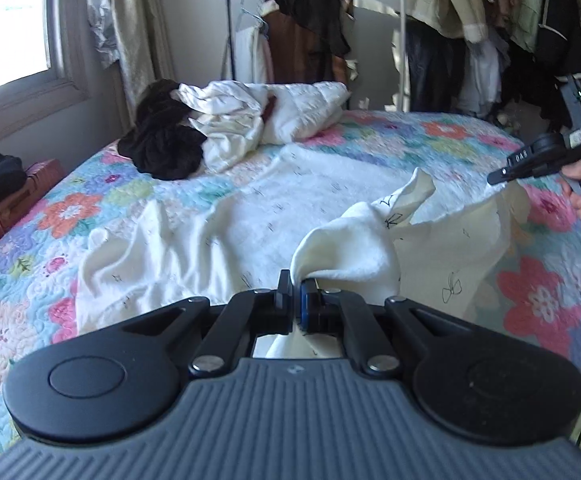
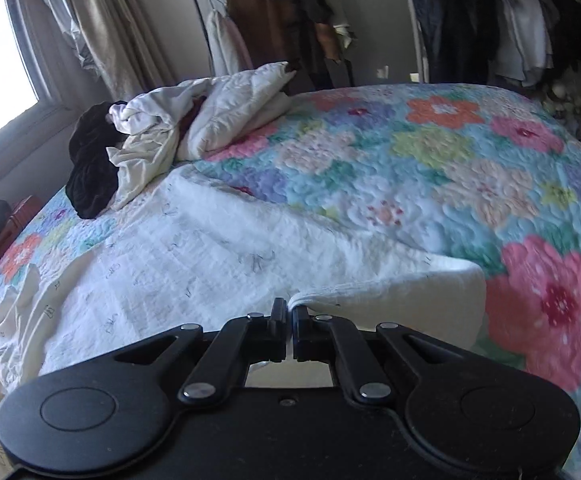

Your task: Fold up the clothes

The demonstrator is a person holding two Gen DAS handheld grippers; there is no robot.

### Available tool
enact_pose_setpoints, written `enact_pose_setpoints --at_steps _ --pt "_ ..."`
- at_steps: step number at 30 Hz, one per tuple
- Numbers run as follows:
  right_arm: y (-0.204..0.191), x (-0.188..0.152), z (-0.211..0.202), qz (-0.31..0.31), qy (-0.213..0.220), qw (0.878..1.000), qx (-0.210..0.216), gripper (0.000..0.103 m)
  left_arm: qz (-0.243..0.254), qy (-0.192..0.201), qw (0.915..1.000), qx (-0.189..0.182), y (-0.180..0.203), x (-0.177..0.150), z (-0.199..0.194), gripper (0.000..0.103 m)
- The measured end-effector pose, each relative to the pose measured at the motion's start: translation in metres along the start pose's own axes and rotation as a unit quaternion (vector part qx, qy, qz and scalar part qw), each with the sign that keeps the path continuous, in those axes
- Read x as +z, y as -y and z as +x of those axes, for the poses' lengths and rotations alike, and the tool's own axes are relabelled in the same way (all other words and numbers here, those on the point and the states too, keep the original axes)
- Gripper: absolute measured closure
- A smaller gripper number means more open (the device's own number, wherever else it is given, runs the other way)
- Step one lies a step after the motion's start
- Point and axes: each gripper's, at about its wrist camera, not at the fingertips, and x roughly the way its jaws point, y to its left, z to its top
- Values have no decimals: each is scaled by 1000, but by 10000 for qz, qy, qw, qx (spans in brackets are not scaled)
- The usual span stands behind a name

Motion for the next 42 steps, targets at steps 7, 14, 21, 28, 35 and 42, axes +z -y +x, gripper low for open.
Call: enact_pose_setpoints --at_steps 7,14,21,28,35,42 --pt "-76 51 60 -523 75 9966 635 99 -922 -87 9939 606 -77 17 39 100" --pt "-147 72 120 -1381 -120 9875 746 100 -1440 -308 9824 1149 -151 20 92 100" --pt "-187 104 163 -2016 -102 9781 510 101 -1821 -578 9768 971 -198 26 138 99" --pt "-209 123 211 -2429 -299 9696 47 102 -2026 -703 9732 826 -221 16 171 87" --pt "-212 100 241 -2291 -668 9703 -409 83 -2265 -573 9680 918 -248 7 163 86" --pt "-260 61 172 -2480 -733 9648 473 54 -2548 -386 9617 937 -265 0 110 72"
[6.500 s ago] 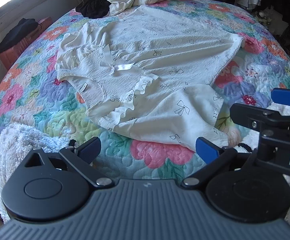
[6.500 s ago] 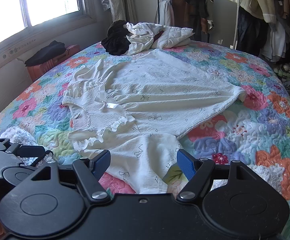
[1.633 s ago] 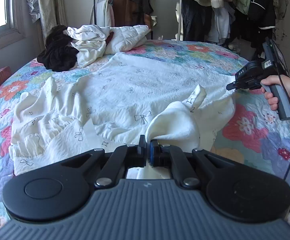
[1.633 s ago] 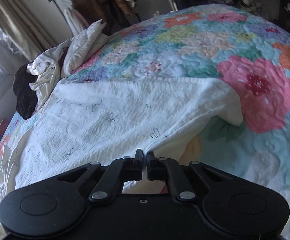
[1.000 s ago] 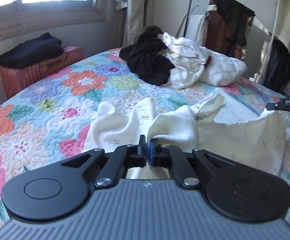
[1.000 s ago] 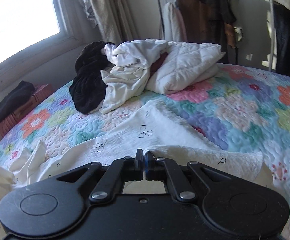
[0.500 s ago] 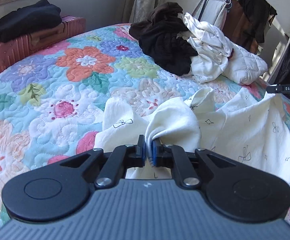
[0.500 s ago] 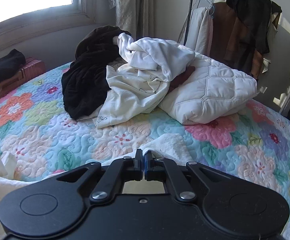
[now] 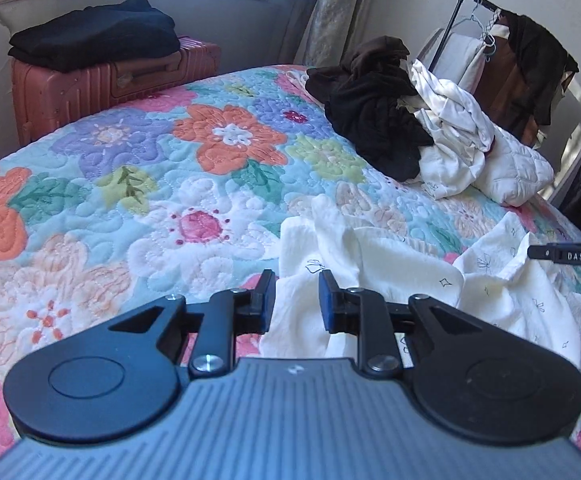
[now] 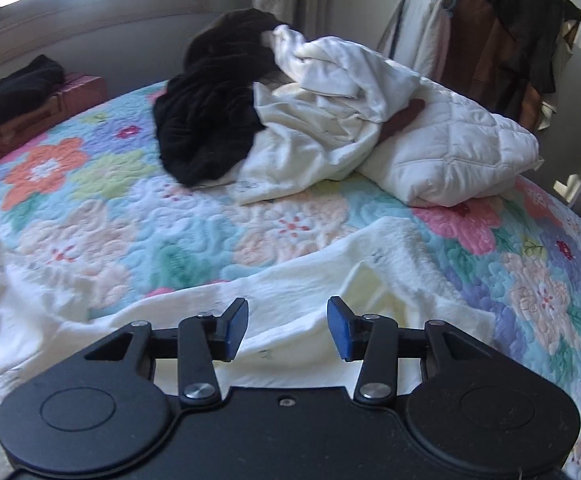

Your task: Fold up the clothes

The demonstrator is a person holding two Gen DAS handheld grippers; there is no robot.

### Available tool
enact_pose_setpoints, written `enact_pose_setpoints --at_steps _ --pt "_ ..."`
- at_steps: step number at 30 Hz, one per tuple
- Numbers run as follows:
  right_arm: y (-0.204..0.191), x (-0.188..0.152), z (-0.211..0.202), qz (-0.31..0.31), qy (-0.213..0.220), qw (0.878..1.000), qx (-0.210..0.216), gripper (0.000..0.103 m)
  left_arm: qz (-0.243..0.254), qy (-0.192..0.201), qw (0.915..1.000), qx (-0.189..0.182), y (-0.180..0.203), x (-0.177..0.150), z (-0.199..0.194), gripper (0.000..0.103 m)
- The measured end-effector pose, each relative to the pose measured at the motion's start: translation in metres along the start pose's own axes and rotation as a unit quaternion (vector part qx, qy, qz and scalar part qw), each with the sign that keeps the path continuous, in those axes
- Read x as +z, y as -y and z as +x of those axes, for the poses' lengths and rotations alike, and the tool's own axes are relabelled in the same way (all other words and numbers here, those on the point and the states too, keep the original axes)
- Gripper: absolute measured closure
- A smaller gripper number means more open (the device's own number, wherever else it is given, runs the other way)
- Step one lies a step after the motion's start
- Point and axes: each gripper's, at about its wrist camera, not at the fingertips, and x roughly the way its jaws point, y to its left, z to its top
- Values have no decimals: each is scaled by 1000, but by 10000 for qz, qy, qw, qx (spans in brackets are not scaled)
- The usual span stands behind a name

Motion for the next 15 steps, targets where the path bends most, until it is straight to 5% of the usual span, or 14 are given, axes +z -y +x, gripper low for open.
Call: enact_pose_setpoints --at_steps 4,6,15 --pt "-42 -7 -38 65 -160 9952 968 46 -174 -200 9996 -27 -11 -9 -18 69" --pt "-65 -6 -47 -68 -264 9915 1275 45 -270 -468 9985 -83 -13 -14 -20 59" --pt "-127 11 -15 -95 -422 9857 1628 45 -199 -653 9936 -904 0 -24 14 52"
